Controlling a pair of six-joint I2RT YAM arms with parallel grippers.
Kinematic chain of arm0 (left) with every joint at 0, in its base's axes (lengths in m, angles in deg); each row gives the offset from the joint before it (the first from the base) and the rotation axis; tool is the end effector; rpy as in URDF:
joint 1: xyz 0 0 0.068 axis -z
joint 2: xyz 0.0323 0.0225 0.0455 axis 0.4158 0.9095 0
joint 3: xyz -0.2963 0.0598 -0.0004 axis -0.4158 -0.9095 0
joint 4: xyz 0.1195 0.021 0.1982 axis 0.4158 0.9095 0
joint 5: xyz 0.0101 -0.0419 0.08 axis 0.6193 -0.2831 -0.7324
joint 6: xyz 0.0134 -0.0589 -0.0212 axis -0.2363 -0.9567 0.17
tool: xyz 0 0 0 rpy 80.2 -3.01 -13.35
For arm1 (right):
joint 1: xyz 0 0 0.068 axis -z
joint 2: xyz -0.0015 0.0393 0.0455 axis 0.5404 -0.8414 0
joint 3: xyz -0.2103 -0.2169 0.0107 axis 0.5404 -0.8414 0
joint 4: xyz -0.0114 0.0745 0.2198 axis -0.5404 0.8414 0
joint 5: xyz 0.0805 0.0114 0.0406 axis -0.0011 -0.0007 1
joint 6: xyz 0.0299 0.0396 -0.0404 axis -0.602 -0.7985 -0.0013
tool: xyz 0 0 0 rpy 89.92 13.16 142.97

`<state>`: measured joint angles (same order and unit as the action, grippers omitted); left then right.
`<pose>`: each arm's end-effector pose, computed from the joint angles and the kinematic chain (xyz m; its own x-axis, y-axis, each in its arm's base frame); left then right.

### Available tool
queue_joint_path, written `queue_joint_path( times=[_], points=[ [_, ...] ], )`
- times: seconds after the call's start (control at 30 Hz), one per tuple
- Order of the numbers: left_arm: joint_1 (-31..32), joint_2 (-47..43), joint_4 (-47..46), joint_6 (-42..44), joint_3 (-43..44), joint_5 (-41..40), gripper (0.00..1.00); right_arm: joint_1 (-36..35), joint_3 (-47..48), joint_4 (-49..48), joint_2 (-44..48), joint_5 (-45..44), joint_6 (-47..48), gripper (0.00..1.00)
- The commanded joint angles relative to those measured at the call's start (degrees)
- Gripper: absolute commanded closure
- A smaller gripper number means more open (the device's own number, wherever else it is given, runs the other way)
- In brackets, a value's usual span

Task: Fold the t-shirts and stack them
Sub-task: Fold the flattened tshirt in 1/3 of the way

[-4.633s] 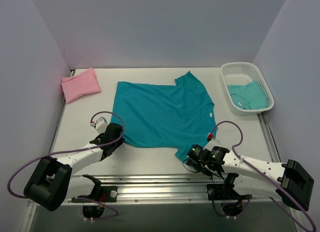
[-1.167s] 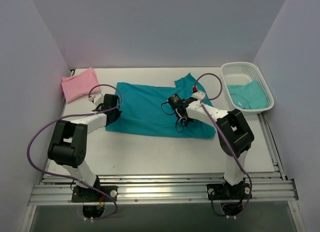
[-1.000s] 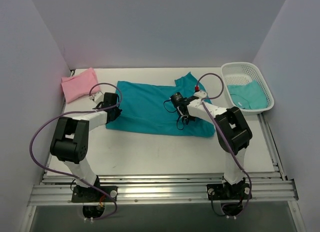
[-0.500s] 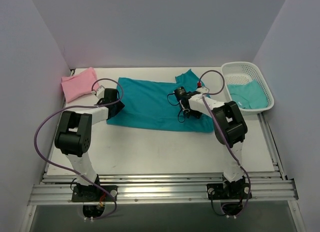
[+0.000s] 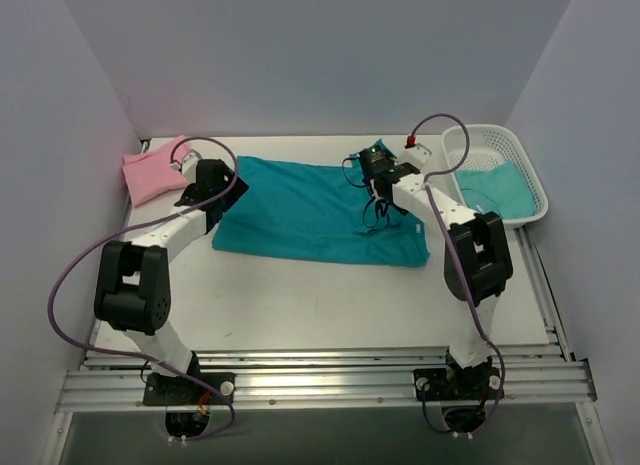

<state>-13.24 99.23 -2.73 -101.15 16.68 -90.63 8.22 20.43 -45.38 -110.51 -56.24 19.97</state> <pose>0.3690 -0.0607 0.2575 -0.3667 -0.6819 -0.6329 -0.4609 0.7241 -0.5131 0.4071 0.1534 0.2742 -0.3116 0.6031 -0.7343 0.5599 0.7409 0.3709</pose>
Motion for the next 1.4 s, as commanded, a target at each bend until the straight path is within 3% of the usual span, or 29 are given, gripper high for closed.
queue_joint_path(
  times=[0.0, 0.13, 0.37, 0.83, 1.0, 1.37],
  points=[
    [-0.43, -6.94, 0.29, 1.48, 0.45, -1.61, 0.18, -2.66, -5.45, 0.64, 8.42, -0.25, -0.31, 0.06],
    [-0.35, -9.85, -0.86, 1.22, -3.42, -0.55, 0.18, -5.56, -15.81, -4.90, 11.96, 3.79, -0.84, 0.15],
    [-0.35, -13.02, -3.32, 0.69, -7.82, 0.15, 0.19, -8.38, -23.84, -10.18, 14.07, 7.57, -2.86, 0.21],
    [-0.35, -14.25, -3.49, 1.31, -9.23, 0.15, 0.21, -7.86, -18.48, -13.26, 3.88, 9.86, -1.37, 0.41],
    [-0.35, -13.73, -3.93, 1.48, -9.23, 0.06, 0.21, -7.41, -16.73, -13.52, 1.86, 10.39, -0.58, 0.58],
    [-0.35, -12.32, -4.81, 1.57, -8.88, 0.41, 0.21, -7.15, -14.01, -12.91, 1.94, 9.86, 1.00, 0.63]
  ],
)
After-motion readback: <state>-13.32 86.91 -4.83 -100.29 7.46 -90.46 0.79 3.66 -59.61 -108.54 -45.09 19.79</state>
